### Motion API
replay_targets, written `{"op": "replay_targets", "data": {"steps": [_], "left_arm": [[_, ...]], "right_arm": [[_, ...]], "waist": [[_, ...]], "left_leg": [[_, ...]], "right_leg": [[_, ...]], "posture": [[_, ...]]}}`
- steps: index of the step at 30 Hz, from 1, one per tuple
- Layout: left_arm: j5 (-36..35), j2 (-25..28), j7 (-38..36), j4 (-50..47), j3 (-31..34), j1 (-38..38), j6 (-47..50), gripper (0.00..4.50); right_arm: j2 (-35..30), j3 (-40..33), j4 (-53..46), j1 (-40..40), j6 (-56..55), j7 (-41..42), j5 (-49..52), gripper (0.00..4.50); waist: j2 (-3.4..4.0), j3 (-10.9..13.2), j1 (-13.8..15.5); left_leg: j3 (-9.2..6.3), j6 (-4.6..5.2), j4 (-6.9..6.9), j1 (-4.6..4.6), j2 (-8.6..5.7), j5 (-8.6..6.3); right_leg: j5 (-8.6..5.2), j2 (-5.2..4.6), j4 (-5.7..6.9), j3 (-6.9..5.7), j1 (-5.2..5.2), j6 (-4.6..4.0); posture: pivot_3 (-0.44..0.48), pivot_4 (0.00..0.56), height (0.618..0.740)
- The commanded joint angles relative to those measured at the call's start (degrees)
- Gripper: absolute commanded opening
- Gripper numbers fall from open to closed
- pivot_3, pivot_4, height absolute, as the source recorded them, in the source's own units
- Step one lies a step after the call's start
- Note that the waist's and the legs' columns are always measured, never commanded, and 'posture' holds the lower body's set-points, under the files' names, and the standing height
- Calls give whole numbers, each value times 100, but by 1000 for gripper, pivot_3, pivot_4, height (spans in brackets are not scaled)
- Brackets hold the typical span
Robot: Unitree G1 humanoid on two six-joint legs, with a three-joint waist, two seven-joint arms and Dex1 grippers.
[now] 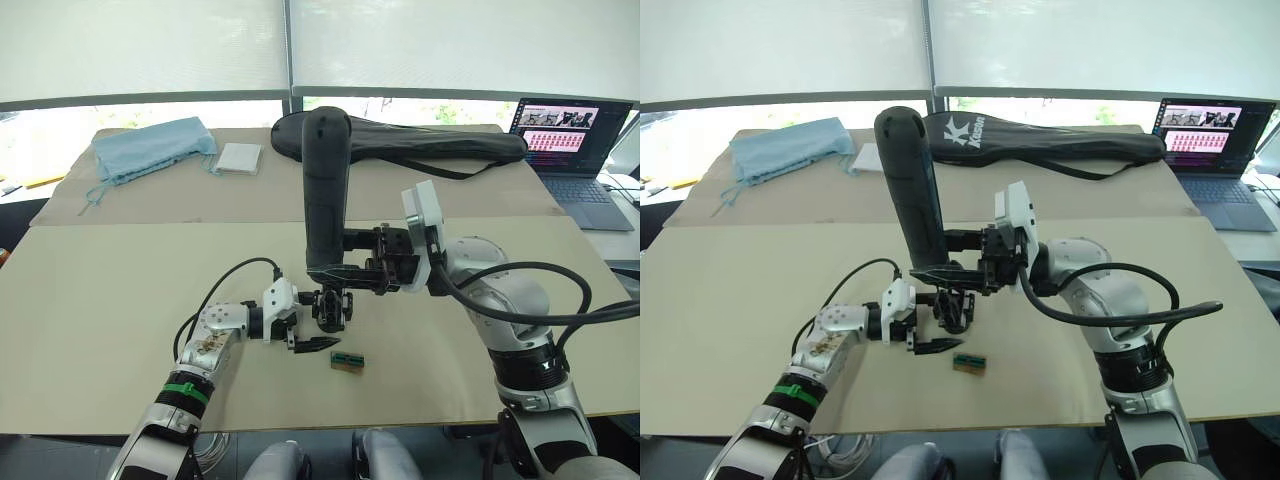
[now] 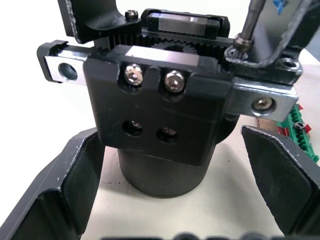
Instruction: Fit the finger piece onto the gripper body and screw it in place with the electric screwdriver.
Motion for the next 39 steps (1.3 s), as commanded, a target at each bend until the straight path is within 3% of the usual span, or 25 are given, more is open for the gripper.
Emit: {"op": "replay_targets", "data": {"steps": [1, 3, 4, 39], "left_arm": [[187, -4, 37, 205, -181, 108, -3, 3237], [223, 9, 44, 219, -215, 111, -57, 2400], [218, 5, 59, 224, -215, 114, -54, 2304], [147, 27, 207, -9, -262, 228, 297, 2304]], "right_arm": [[-30, -74, -207, -36, -48, -2, 81, 1902], [-31, -68, -193, -35, -54, 2, 70, 1902], [-31, -63, -182, -33, -55, 3, 64, 1902], [-53, 455, 114, 254, 203, -317, -344, 1902]], "waist": [[1, -1, 0], [1, -1, -3], [1, -1, -3], [-3, -68, -6]], "left_leg": [[0, 0, 0, 3, 0, 0], [-1, 0, -1, 7, 0, 0], [-1, 0, -2, 11, 0, 0], [0, 2, -12, 46, 0, -2]], "right_leg": [[0, 0, 0, 0, 3, 0], [0, 0, 0, 0, 6, 0], [0, 0, 0, 1, 9, 0], [0, 0, -2, 6, 34, 0]], "posture": [[0, 150, 740], [0, 150, 740], [0, 150, 740], [0, 150, 740]]}}
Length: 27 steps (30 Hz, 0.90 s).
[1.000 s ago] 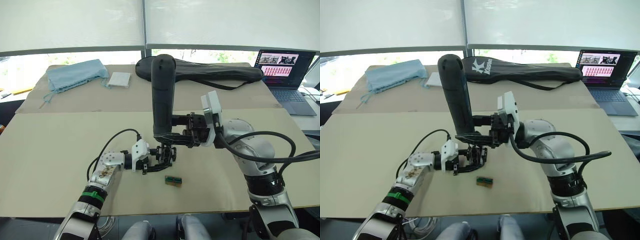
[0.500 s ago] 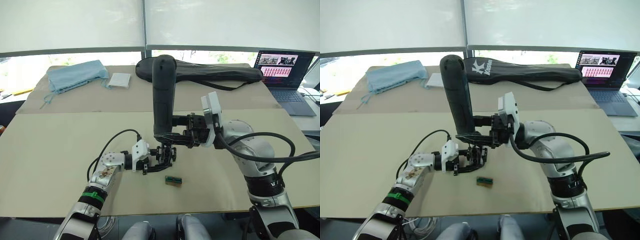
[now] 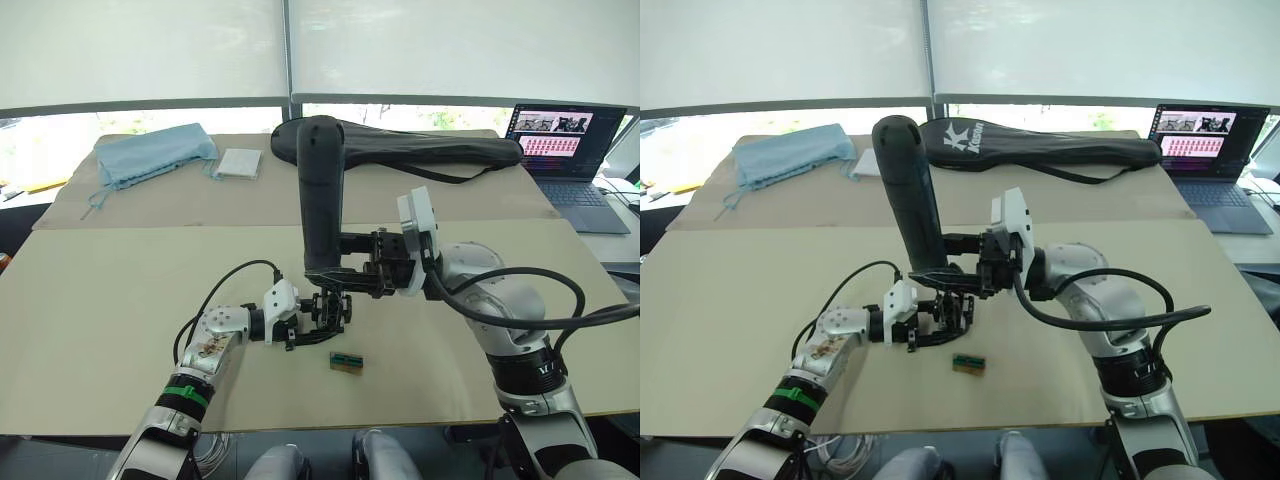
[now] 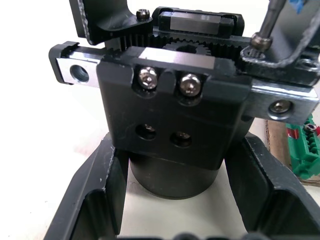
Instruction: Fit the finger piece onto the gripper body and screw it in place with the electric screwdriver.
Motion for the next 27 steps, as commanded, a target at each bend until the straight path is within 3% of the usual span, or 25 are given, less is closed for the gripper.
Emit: {"op": "replay_targets", "data": {"steps": [1, 27], "left_arm": [[107, 27, -35, 44, -161, 131, 193, 2304], [114, 71, -48, -40, -133, 211, 236, 2304]], "right_arm": [[-55, 261, 172, 139, 253, -116, -236, 1902], [-104, 479, 336, 581, -222, -62, -430, 1902]], "waist": [[-2, -12, -1], [5, -129, -13]], "left_leg": [[0, 0, -1, 1, 0, 0], [0, 4, -16, 10, 1, -3]], "right_leg": [[0, 0, 0, 1, 0, 0], [-1, 1, -7, 4, 5, 0]], "posture": [[0, 150, 740], [0, 150, 740]]}}
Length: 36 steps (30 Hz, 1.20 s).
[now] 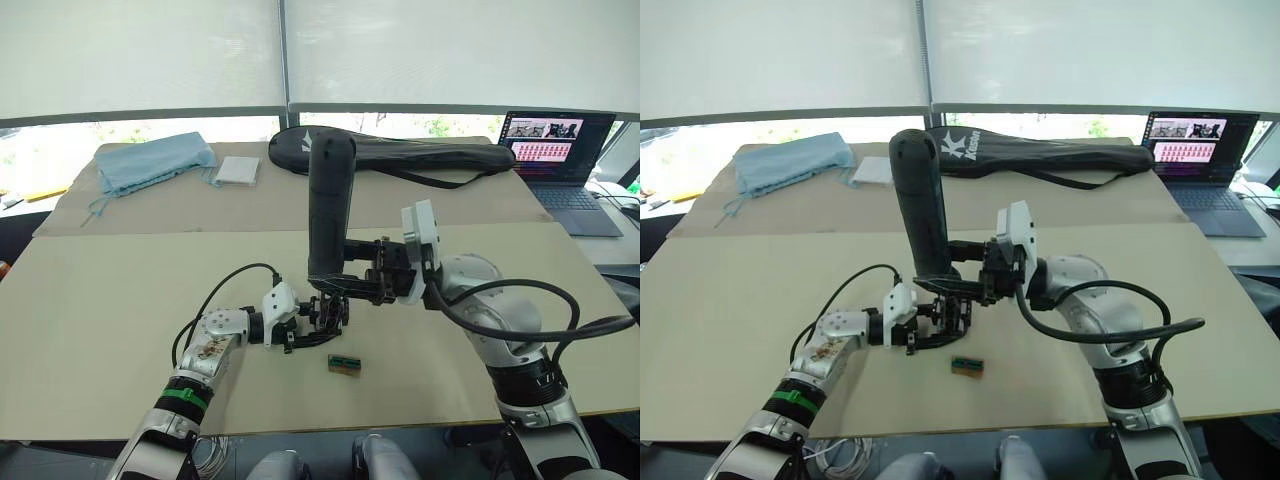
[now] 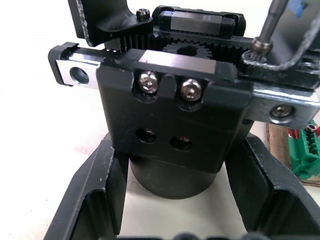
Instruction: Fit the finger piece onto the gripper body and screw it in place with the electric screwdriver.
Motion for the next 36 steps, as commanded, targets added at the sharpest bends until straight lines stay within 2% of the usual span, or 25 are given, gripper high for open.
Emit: {"op": "replay_targets", "data": {"steps": [1, 21, 30, 36], "left_arm": [[52, 51, -94, -21, -136, 138, 110, 2304], [80, 48, -62, -70, -151, 189, 129, 2304], [193, 87, 104, -13, -165, 226, 311, 2304], [291, 123, 216, -35, -218, 306, 415, 2304]], "right_arm": [[-95, 425, 274, 212, 199, 19, -406, 1902], [-147, 451, 257, -67, 338, 93, -282, 1902], [154, -350, -243, -711, 358, 345, 768, 1902], [122, -567, -285, -809, 161, 715, 861, 1902]], "waist": [[0, 0, 0], [0, 0, -3], [1, 18, 7], [3, 29, 9]], "left_leg": [[0, 0, 0, 0, 0, 0], [0, 3, -3, -1, 0, -2], [-1, 4, -3, -14, 0, -3], [-3, 5, -3, -29, 0, -3]], "right_leg": [[0, 0, 0, 0, 0, 0], [-1, 0, -4, 0, -1, -1], [-1, 0, -7, -1, -12, -1], [0, 0, -14, -5, -22, 0]], "posture": [[0, 150, 740], [0, 150, 740], [0, 150, 740], [0, 150, 740]]}}
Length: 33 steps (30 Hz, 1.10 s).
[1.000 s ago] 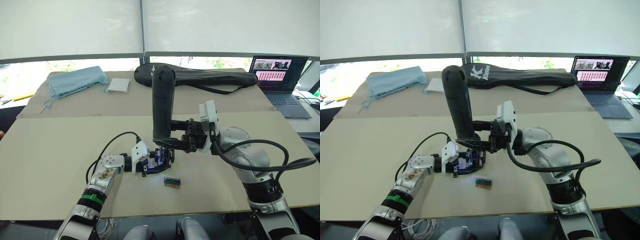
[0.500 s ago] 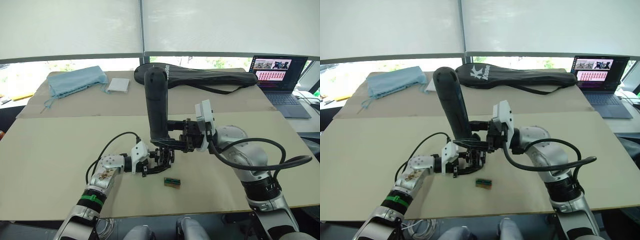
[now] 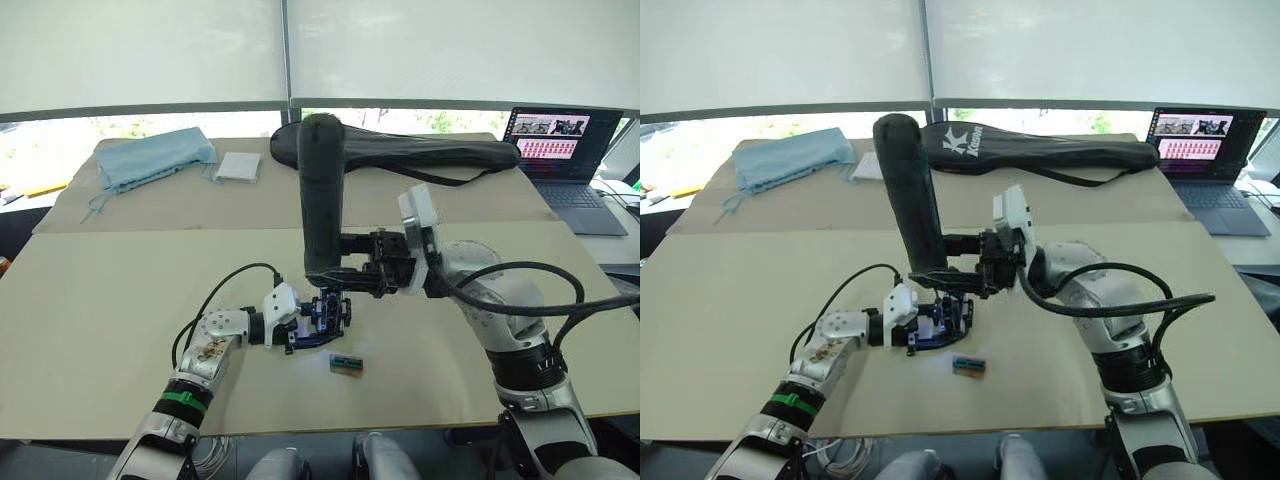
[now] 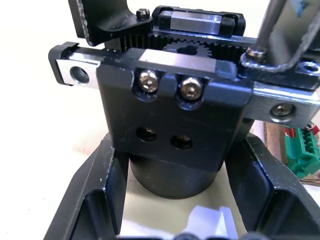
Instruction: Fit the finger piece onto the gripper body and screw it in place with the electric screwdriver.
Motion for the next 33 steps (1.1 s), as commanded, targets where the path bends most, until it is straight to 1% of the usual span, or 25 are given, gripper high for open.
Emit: {"op": "replay_targets", "data": {"steps": [1, 3, 11, 13, 14, 15, 16, 20, 22, 24, 28, 31, 33], "left_arm": [[279, 114, 132, 203, -205, 206, 337, 2304], [272, 125, 162, 183, -216, 219, 359, 2304], [129, 151, 145, 120, -196, 243, 600, 2304], [110, 163, 154, 92, -183, 262, 677, 3333], [107, 178, 151, 84, -176, 272, 683, 3633], [122, 196, 176, 79, -158, 286, 642, 4130], [110, 223, 181, 64, -131, 311, 649, 4453], [-12, 427, 180, -136, 130, 531, 415, 4453], [-222, 629, 47, -371, 365, 741, 355, 4453], [-504, 957, -133, -584, 716, 1006, 297, 4453], [-1061, 1581, -545, -825, 1362, 1493, 195, 4453], [-1299, 2048, -886, -678, 1965, 1783, -286, 4453], [-1444, 2383, -1146, -436, 2407, 1905, -587, 4453]], "right_arm": [[18, -282, -343, -228, -277, 267, 336, 1902], [22, -309, -337, -245, -292, 299, 367, 1902], [-4, -344, -436, -273, -258, 365, 469, 1902], [-6, -414, -508, -342, -213, 331, 572, 1902], [-17, -449, -555, -384, -168, 303, 643, 1902], [-31, -477, -609, -423, -119, 271, 715, 1902], [-48, -506, -669, -451, -68, 230, 784, 1902], [-300, -769, -1023, -461, 220, 25, 1154, 1902], [-539, -990, -1241, -356, 351, -110, 1327, 1902], [-871, -1334, -1424, -146, 462, -286, 1458, 1902], [-1506, -2032, -1669, 534, 508, -468, 1554, 1902], [-1938, -2697, -1789, 1394, 365, -367, 1418, 1902], [-2118, -3235, -1795, 2151, 235, -270, 1242, 1902]], "waist": [[0, 0, 0], [0, 0, 0], [0, 0, 0], [0, 0, 0], [1, 0, -1], [2, 1, -3], [3, 1, -13], [4, 2, -43], [4, 2, -84], [4, 3, -116], [11, 9, -136], [20, 22, -90], [5, 34, -14]], "left_leg": [[0, 0, 0, 1, 0, 0], [-4, 6, 0, 14, 0, -4], [-2, 8, 0, 14, 0, -10], [-3, 8, 0, 14, 0, -10], [-3, 8, 0, 14, 0, -10], [-2, 8, 0, 14, 0, -10], [-3, 7, 0, 14, 0, -10], [-3, 3, -6, 15, 1, -9], [-2, 3, -14, 15, 2, -9], [-1, 1, -32, 16, 2, -8], [0, -13, -72, 22, 8, 0], [-1, -16, -82, 19, 11, 3], [-1, -14, -84, 14, 13, 2]], "right_leg": [[0, 0, 0, 0, 2, 0], [0, 0, -4, -2, 17, 0], [0, -1, 2, 0, 14, 1], [0, -1, 2, 0, 14, 1], [0, -1, 2, 0, 13, 1], [0, -1, 2, 0, 13, 1], [0, -1, 2, 0, 12, 1], [-1, 0, 3, 2, 9, -1], [-2, 0, 2, 5, 6, -3], [-3, 0, -4, 7, 3, -4], [-8, 2, -26, 4, 0, -12], [-8, 1, -39, 0, 0, -14], [-8, 1, -47, -3, 0, -13]], "posture": [[0, 150, 740], [0, 150, 740], [0, 150, 740], [0, 150, 740], [0, 150, 740], [0, 150, 740], [0, 150, 740], [0, 150, 740], [0, 150, 740], [0, 150, 740], [0, 150, 740], [0, 150, 740], [0, 150, 740]]}}
